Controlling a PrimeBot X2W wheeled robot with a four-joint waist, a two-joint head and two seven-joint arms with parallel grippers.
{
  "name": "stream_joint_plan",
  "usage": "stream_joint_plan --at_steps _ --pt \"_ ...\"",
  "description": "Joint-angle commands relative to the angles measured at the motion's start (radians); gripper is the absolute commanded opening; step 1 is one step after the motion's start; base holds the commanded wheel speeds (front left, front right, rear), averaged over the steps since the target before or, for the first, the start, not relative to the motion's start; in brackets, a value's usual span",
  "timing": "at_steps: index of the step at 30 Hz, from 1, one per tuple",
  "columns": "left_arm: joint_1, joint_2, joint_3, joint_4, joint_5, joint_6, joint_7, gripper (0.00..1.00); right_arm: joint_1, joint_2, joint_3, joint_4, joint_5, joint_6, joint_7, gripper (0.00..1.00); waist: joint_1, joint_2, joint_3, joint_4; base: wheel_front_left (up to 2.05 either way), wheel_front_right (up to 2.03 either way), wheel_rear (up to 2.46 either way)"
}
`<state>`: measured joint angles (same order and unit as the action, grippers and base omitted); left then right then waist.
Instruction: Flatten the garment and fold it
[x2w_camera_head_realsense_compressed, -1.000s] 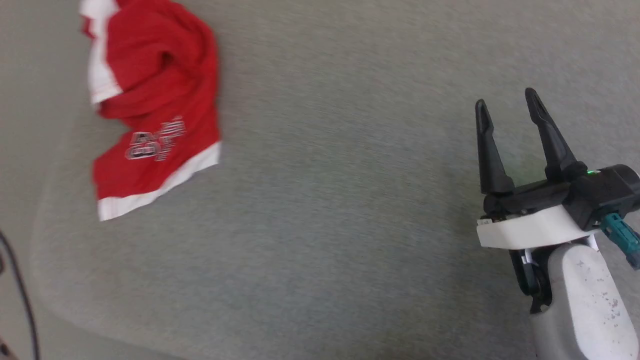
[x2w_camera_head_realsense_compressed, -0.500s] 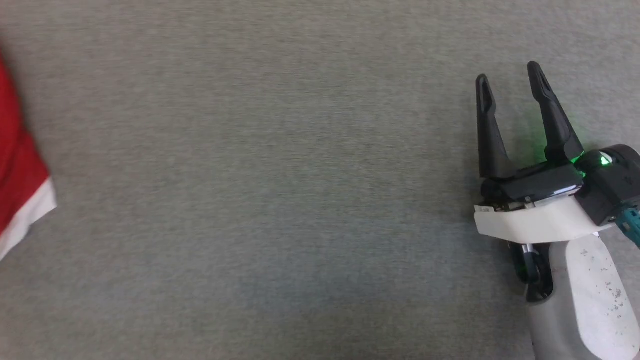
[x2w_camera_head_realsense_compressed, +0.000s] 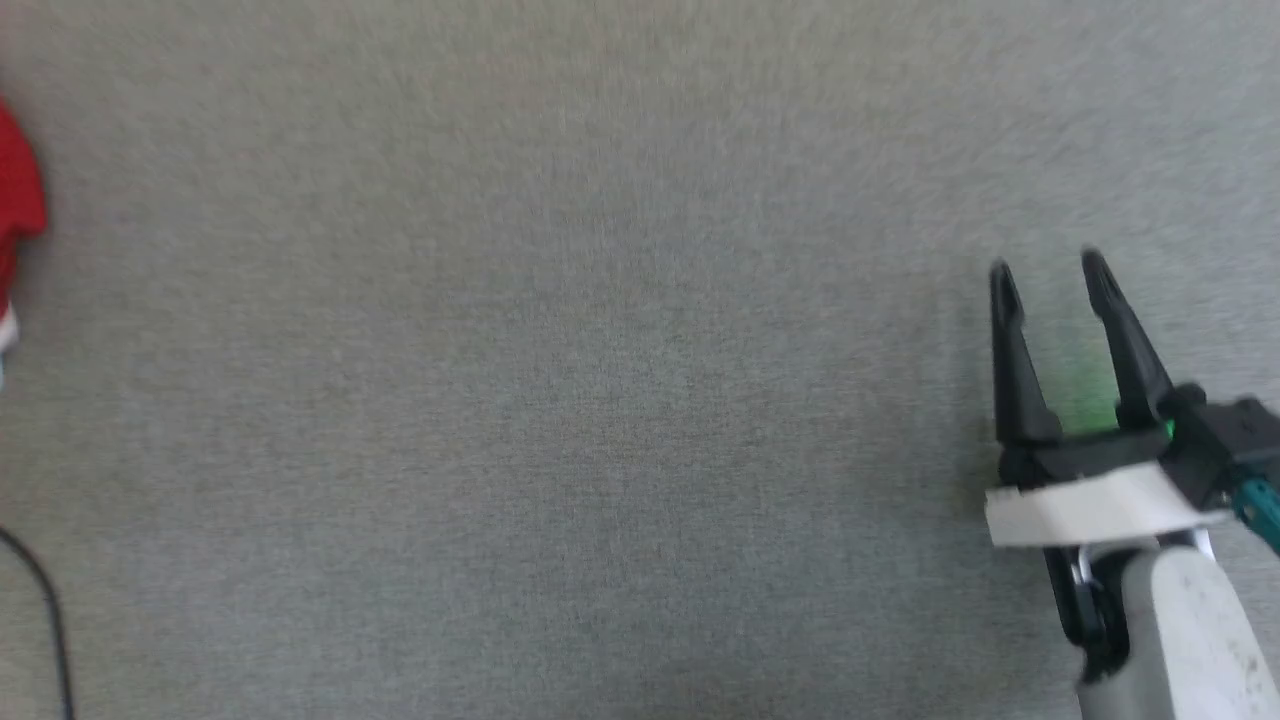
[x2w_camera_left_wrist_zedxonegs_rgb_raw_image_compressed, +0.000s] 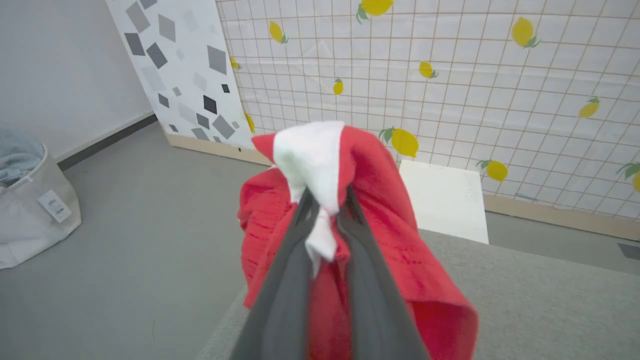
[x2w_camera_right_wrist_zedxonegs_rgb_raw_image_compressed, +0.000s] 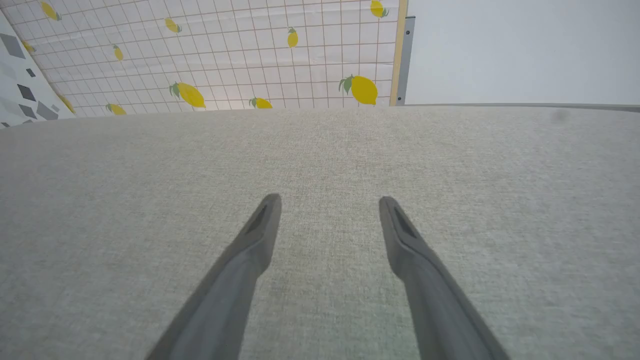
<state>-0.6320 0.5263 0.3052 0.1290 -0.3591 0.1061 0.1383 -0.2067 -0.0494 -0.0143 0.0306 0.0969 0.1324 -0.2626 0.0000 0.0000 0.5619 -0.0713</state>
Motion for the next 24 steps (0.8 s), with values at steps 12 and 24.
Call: stream_joint_plan --at_steps 12,24 --pt "-0.152 -0.161 -0.281 0.063 0.067 -0.128 -0.256 0.00 0.184 -0.001 -0.038 0.014 0.001 -0.002 0.001 1.00 0.0000 0.0000 -0.483 0.015 0.00 0.00 0.00" --pt "-0.144 -0.431 -0.532 0.194 -0.024 -0.205 -0.246 0.00 0.235 -0.001 0.002 -0.010 -0.008 -0.002 0.028 1.00 0.0000 0.0000 -0.532 -0.155 0.00 0.00 0.00"
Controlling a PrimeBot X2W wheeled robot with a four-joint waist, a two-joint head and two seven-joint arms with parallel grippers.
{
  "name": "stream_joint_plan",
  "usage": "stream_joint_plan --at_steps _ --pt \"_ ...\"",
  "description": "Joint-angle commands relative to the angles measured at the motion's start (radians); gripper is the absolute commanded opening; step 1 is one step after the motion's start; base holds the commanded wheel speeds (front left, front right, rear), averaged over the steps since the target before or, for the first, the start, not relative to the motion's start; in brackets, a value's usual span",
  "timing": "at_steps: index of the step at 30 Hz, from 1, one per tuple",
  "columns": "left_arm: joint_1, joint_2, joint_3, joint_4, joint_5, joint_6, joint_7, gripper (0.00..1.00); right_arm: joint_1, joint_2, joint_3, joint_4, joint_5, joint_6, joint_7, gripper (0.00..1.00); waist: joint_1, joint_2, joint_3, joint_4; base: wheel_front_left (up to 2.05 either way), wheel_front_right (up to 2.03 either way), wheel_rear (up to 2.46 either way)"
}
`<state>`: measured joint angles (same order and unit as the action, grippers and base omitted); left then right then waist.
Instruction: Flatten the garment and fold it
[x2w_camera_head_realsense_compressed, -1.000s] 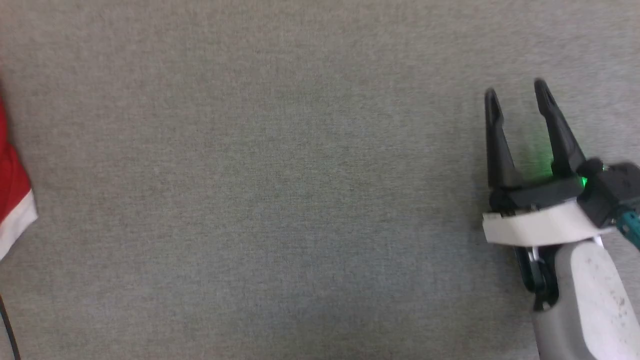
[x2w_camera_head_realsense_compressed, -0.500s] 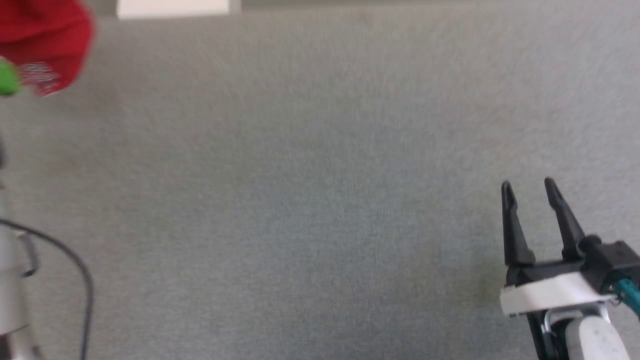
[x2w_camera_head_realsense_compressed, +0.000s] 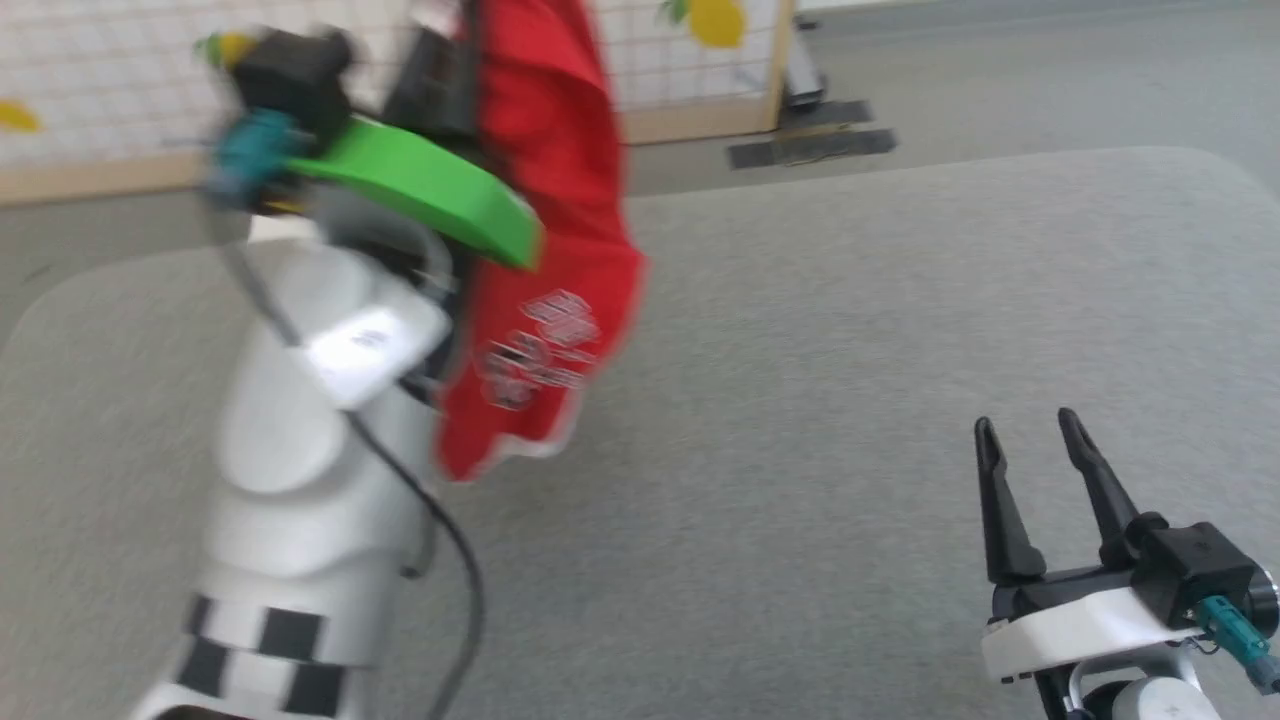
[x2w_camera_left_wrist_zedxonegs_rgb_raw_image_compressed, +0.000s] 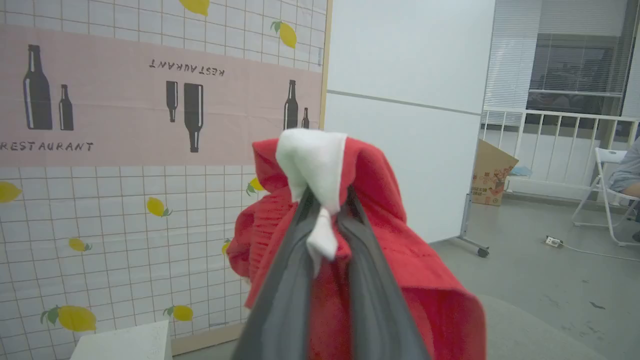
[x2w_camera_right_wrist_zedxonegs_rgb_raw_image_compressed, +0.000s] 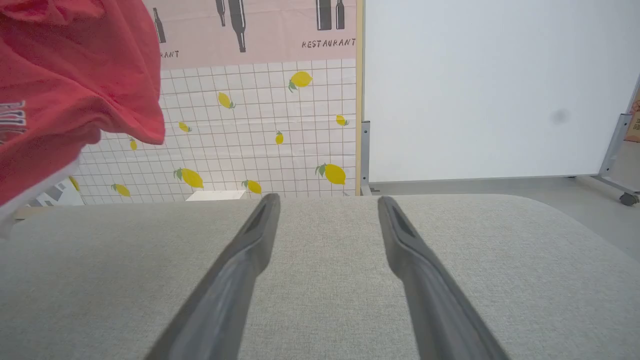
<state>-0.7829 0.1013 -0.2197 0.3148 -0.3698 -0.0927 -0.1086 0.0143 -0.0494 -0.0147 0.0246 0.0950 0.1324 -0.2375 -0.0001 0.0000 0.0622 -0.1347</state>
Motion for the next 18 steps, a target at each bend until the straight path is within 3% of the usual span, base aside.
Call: stream_joint_plan --at_steps 1,9,13,18 --pt "0.015 -0.019 -0.025 0.024 -0.030 -0.010 0.002 0.00 0.016 -0.001 0.006 -0.004 -0.006 -0.002 0.005 1.00 0.0001 0.0000 -0.029 -0.103 0.00 0.00 0.00" --pt "0.130 -0.050 -0.236 0.202 -0.175 -0.017 0.113 0.00 0.004 -0.001 0.037 -0.006 -0.002 -0.002 0.013 1.00 0.0001 0.0000 0.008 -0.199 0.00 0.00 0.00" --pt "0.184 -0.051 -0.373 0.312 -0.202 0.005 0.257 0.00 -0.004 -0.001 0.047 -0.001 0.004 -0.002 0.010 1.00 0.0001 0.0000 0.025 -0.225 0.00 0.00 0.00" --pt "0.221 -0.051 -0.514 0.450 -0.205 -0.008 0.495 0.00 -0.007 -0.001 0.056 0.008 0.012 -0.002 0.005 1.00 0.0001 0.0000 0.037 -0.235 0.00 0.00 0.00"
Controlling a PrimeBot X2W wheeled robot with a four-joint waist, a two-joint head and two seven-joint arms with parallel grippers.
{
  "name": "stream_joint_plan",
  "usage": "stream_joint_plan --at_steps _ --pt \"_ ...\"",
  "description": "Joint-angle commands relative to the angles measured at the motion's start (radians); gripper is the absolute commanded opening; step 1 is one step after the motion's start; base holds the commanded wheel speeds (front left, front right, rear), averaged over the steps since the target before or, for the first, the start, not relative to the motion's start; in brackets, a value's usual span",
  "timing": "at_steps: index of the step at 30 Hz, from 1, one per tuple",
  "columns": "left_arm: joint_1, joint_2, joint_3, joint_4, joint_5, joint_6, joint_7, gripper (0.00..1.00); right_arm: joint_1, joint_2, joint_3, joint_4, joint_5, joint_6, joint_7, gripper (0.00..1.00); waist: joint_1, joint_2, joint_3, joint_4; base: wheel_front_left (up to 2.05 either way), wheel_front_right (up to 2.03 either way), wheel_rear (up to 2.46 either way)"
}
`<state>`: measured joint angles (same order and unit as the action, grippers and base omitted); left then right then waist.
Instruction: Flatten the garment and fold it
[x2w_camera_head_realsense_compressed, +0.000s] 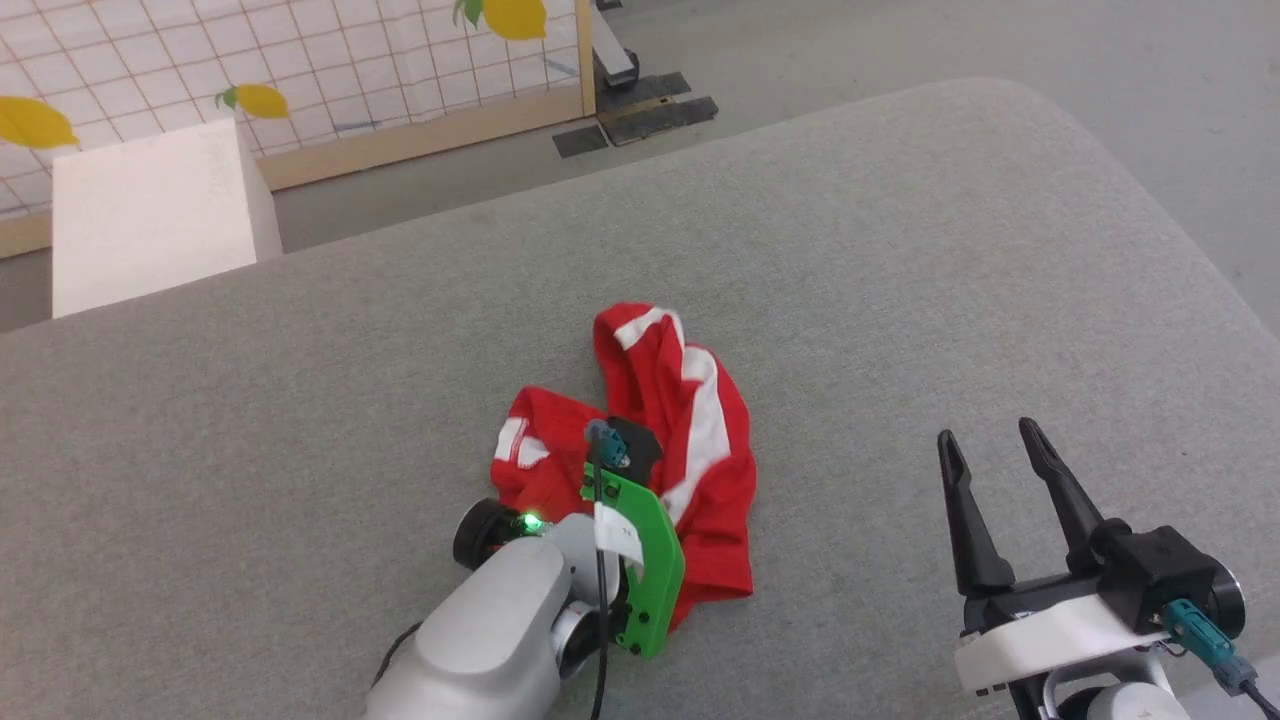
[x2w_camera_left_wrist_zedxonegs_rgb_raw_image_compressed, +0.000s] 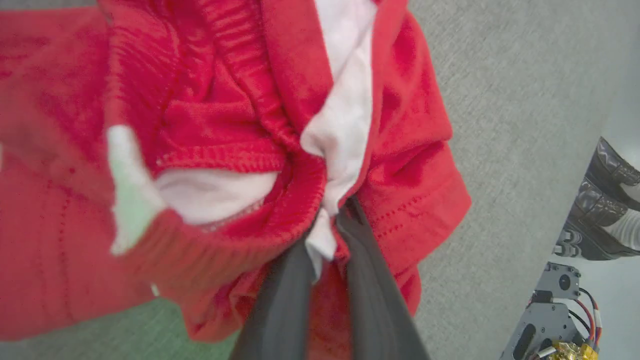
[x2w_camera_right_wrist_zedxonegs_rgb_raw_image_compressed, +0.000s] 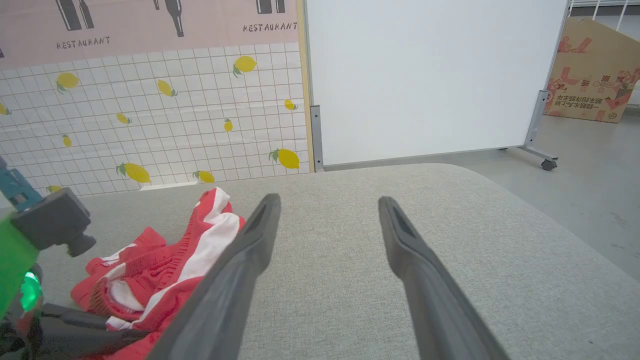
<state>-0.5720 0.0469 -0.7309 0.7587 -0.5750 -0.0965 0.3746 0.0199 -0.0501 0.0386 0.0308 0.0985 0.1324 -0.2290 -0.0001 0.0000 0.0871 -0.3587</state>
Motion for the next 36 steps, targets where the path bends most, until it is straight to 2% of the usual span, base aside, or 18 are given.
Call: stream_joint_plan --at_steps 1,2,3,6,8,13,16,21,26,30,36 --pt "0.012 0.004 -0.019 0.025 -0.001 -0.006 0.050 0.04 -0.013 0.000 0.002 0.003 0.008 -0.002 -0.004 1.00 0.0001 0.0000 0.013 -0.009 0.00 0.00 0.00" --pt "0.009 0.004 -0.027 0.033 -0.001 -0.008 0.066 0.61 -0.012 0.000 0.001 0.004 0.008 -0.002 -0.004 1.00 0.0001 0.0000 0.014 -0.005 0.00 0.00 0.00" --pt "0.004 0.004 -0.029 0.033 0.001 -0.008 0.062 1.00 -0.010 0.000 -0.003 0.004 0.008 -0.002 -0.005 1.00 0.0001 0.0000 0.013 0.002 0.00 0.00 0.00" --pt "-0.021 0.006 -0.011 0.012 0.010 0.008 -0.024 1.00 -0.007 0.000 -0.004 0.007 0.003 -0.002 -0.005 1.00 0.0001 0.0000 0.004 0.031 0.00 0.00 0.00" --pt "-0.036 0.009 0.021 -0.019 0.009 0.021 -0.123 1.00 -0.006 0.000 -0.004 0.007 -0.001 -0.002 -0.004 1.00 0.0001 0.0000 -0.006 0.054 0.00 0.00 0.00" --pt "-0.063 0.024 0.123 -0.130 0.012 0.048 -0.458 1.00 -0.002 0.000 -0.015 -0.002 -0.006 -0.002 -0.002 1.00 0.0001 0.0000 -0.031 0.130 0.00 0.00 0.00" --pt "-0.057 0.049 0.175 -0.189 0.020 0.066 -0.595 1.00 0.001 0.000 -0.022 -0.010 -0.009 -0.002 -0.001 1.00 0.0001 0.0000 -0.045 0.179 0.00 0.00 0.00" --pt "0.022 0.106 0.280 -0.329 0.049 0.082 -0.635 1.00 0.008 0.000 -0.042 -0.028 -0.010 -0.002 0.001 1.00 0.0001 0.0000 -0.055 0.256 0.00 0.00 0.00" --pt "0.176 0.143 0.389 -0.455 0.106 0.069 -0.636 1.00 0.009 0.000 -0.061 -0.036 -0.012 -0.002 0.006 1.00 0.0001 0.0000 -0.060 0.297 0.00 0.00 0.00" --pt "0.303 0.147 0.460 -0.502 0.149 0.066 -0.636 1.00 0.013 0.000 -0.070 -0.036 -0.010 -0.002 0.007 1.00 0.0001 0.0000 -0.064 0.313 0.00 0.00 0.00" --pt "0.454 0.113 0.562 -0.543 0.197 0.072 -0.636 1.00 0.029 0.000 -0.076 -0.026 -0.003 -0.002 0.006 1.00 0.0001 0.0000 -0.076 0.325 0.00 0.00 0.00"
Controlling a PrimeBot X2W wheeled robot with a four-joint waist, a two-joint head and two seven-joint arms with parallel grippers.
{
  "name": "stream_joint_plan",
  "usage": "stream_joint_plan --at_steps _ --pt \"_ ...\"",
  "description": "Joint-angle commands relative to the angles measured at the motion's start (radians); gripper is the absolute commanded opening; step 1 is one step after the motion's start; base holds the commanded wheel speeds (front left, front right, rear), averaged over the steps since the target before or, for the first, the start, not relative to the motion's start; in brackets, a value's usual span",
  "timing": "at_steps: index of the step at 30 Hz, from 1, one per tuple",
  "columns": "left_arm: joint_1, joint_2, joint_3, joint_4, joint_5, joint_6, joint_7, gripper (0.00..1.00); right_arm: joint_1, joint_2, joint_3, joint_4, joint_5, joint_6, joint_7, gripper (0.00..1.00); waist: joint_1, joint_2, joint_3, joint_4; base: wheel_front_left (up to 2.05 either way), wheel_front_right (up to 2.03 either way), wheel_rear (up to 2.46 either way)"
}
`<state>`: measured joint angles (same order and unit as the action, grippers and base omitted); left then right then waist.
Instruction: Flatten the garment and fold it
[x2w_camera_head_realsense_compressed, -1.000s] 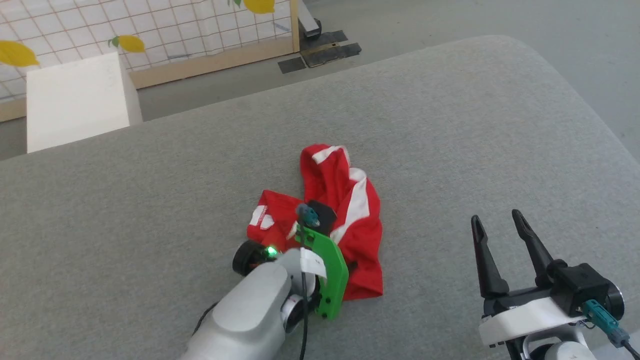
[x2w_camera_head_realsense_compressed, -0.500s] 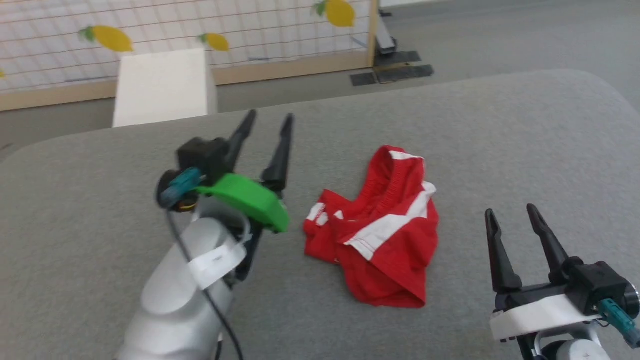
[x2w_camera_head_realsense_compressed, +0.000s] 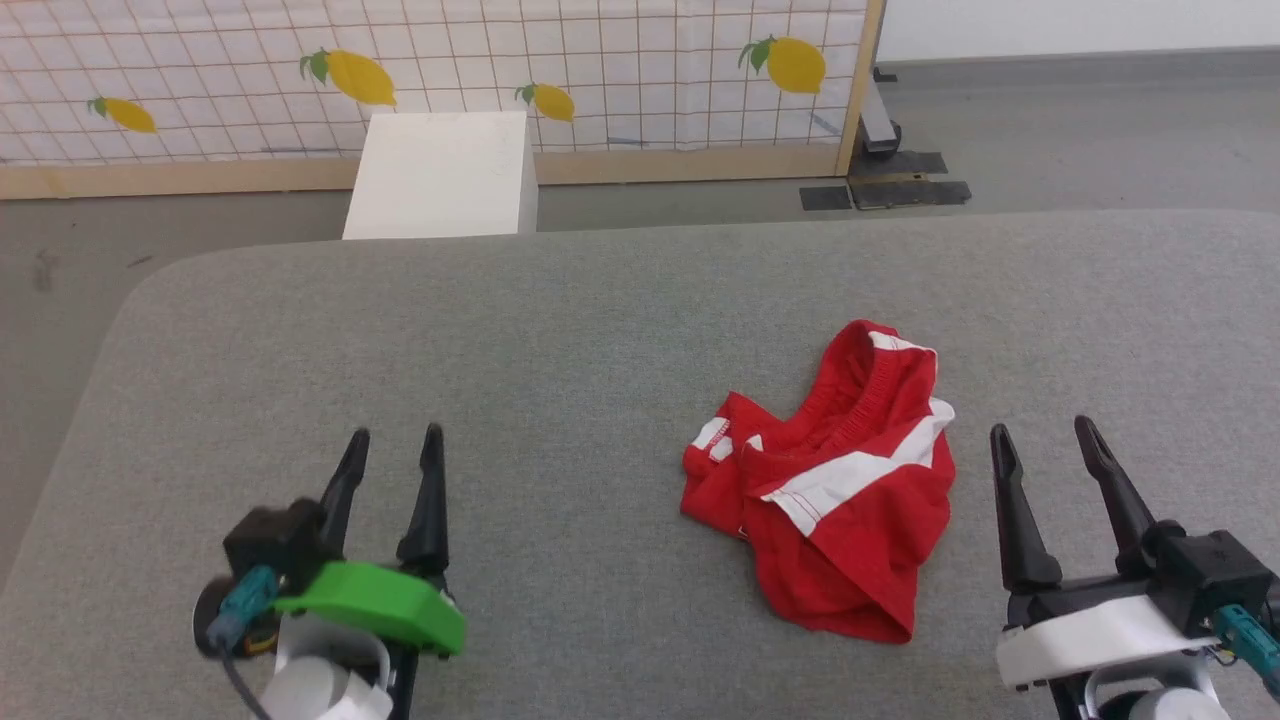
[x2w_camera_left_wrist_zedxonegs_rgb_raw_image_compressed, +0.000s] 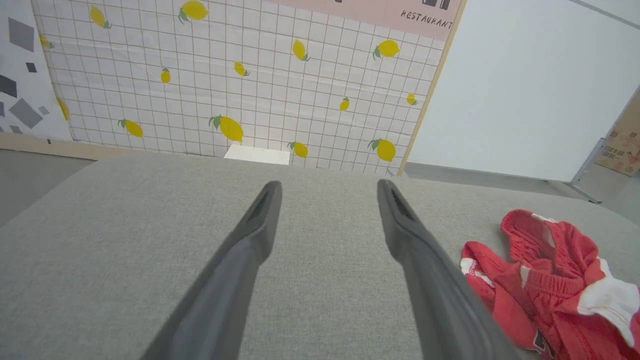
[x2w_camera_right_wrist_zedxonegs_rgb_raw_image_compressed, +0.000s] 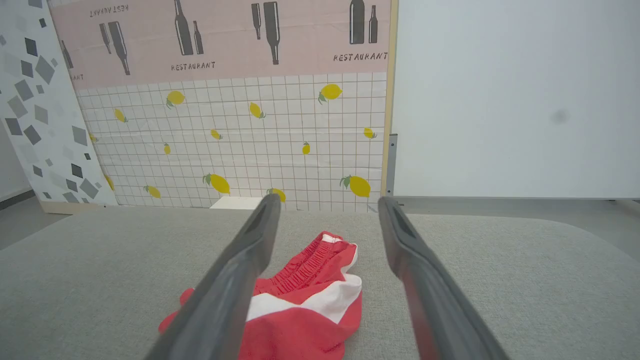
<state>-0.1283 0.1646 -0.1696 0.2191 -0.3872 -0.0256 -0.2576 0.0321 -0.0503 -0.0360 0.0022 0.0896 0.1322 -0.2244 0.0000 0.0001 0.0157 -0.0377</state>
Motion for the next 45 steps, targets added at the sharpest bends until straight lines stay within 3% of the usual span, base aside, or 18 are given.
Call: stream_joint_plan --at_steps 1,11,27,33,37,45 --pt "0.031 -0.013 0.019 -0.013 0.016 0.000 -0.004 1.00 0.020 0.000 -0.003 0.006 0.007 -0.002 0.001 1.00 0.0000 -0.0001 -0.006 0.007 0.00 0.00 0.00" --pt "0.104 -0.066 0.129 -0.077 0.089 -0.037 -0.004 1.00 0.033 0.000 -0.002 0.024 0.006 -0.002 0.002 1.00 0.0000 -0.0001 -0.009 0.027 0.00 0.00 0.00" --pt "0.107 -0.101 0.172 -0.059 0.136 -0.076 -0.004 1.00 0.038 0.000 0.013 0.030 0.009 -0.002 0.007 1.00 0.0000 -0.0001 -0.019 0.013 0.00 0.00 0.00" --pt "0.103 -0.107 0.177 -0.057 0.142 -0.083 -0.004 1.00 0.010 0.000 0.062 0.019 -0.026 -0.002 0.035 1.00 0.0000 -0.0001 -0.007 0.017 0.00 0.00 0.00" --pt "0.091 -0.109 0.177 -0.058 0.144 -0.087 -0.004 1.00 -0.038 0.000 0.146 0.036 -0.067 -0.002 0.144 1.00 0.0000 -0.0001 0.011 0.026 0.00 0.00 0.00" --pt "0.063 -0.112 0.166 -0.059 0.141 -0.092 -0.004 1.00 -0.140 -0.022 0.250 0.186 -0.114 -0.002 0.546 1.00 0.0000 -0.0001 0.056 0.059 0.00 0.00 0.00"
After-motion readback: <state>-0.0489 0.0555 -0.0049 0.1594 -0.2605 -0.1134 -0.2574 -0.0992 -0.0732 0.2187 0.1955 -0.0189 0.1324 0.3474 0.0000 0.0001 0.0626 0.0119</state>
